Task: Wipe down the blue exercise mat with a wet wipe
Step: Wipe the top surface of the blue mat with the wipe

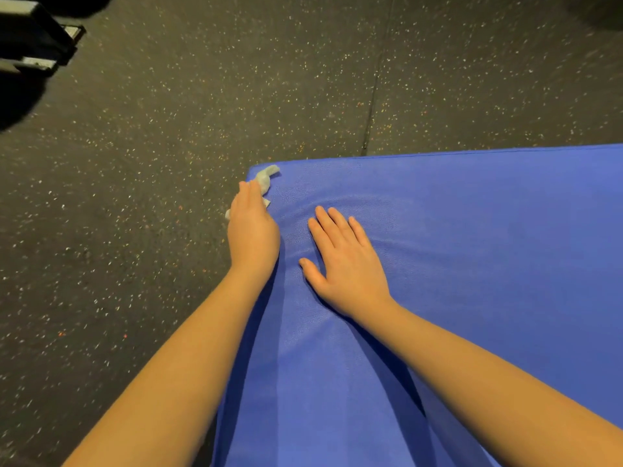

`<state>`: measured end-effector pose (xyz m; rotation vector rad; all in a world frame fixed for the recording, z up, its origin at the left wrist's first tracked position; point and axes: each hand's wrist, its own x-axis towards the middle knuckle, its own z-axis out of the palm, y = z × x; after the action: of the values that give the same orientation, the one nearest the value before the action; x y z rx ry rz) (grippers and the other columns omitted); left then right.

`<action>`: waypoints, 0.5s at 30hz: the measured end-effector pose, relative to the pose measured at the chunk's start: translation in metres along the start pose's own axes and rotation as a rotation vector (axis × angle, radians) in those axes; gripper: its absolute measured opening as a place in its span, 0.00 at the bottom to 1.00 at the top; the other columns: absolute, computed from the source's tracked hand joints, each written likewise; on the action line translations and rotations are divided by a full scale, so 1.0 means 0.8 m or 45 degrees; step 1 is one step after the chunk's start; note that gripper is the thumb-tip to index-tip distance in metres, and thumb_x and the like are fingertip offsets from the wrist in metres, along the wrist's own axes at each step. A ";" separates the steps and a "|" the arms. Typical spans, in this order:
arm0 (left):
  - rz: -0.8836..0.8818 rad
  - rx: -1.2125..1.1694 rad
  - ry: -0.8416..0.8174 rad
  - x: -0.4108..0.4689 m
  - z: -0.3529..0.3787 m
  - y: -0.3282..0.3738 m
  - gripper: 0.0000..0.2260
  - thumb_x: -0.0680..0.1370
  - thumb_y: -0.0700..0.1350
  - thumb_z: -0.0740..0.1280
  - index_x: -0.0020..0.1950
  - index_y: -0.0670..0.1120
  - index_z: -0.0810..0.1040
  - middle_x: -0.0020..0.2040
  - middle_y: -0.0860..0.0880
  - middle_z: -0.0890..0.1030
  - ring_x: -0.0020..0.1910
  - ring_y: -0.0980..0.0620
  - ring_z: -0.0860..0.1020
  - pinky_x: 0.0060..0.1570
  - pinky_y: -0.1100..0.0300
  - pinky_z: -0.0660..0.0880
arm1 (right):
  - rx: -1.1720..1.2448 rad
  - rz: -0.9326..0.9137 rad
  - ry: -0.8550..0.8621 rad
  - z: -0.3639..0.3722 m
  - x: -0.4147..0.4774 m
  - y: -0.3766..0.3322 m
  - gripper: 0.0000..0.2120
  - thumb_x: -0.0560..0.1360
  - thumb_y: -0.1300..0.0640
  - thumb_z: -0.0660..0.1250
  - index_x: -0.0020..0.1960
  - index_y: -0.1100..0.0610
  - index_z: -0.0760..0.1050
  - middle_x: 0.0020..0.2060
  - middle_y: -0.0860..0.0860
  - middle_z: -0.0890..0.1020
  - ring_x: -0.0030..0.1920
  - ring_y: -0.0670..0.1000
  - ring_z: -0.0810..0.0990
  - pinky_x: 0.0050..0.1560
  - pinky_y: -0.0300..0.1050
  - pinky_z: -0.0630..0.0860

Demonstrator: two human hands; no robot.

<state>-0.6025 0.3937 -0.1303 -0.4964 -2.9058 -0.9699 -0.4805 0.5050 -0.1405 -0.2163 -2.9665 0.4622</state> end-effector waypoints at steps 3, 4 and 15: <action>0.108 0.027 -0.082 0.005 -0.008 -0.011 0.17 0.79 0.35 0.52 0.64 0.47 0.71 0.51 0.49 0.72 0.47 0.50 0.71 0.45 0.53 0.68 | -0.007 0.002 0.013 0.002 0.000 0.001 0.31 0.76 0.42 0.53 0.71 0.60 0.69 0.73 0.55 0.67 0.74 0.56 0.63 0.73 0.55 0.57; 0.096 0.091 -0.106 0.020 -0.009 -0.012 0.17 0.79 0.34 0.52 0.64 0.46 0.71 0.50 0.47 0.72 0.47 0.47 0.72 0.42 0.52 0.67 | -0.005 0.000 0.016 0.002 0.000 0.002 0.31 0.76 0.42 0.53 0.71 0.60 0.69 0.73 0.55 0.67 0.74 0.56 0.63 0.73 0.54 0.57; 0.008 0.248 -0.097 -0.008 -0.023 -0.002 0.07 0.79 0.32 0.54 0.47 0.39 0.70 0.42 0.41 0.69 0.36 0.41 0.67 0.33 0.51 0.57 | 0.001 -0.001 -0.001 0.000 0.000 0.001 0.31 0.76 0.42 0.53 0.71 0.60 0.69 0.73 0.55 0.67 0.74 0.56 0.63 0.73 0.55 0.58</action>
<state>-0.5982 0.3800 -0.1172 -0.5408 -3.0213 -0.6711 -0.4807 0.5060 -0.1406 -0.2149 -2.9672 0.4636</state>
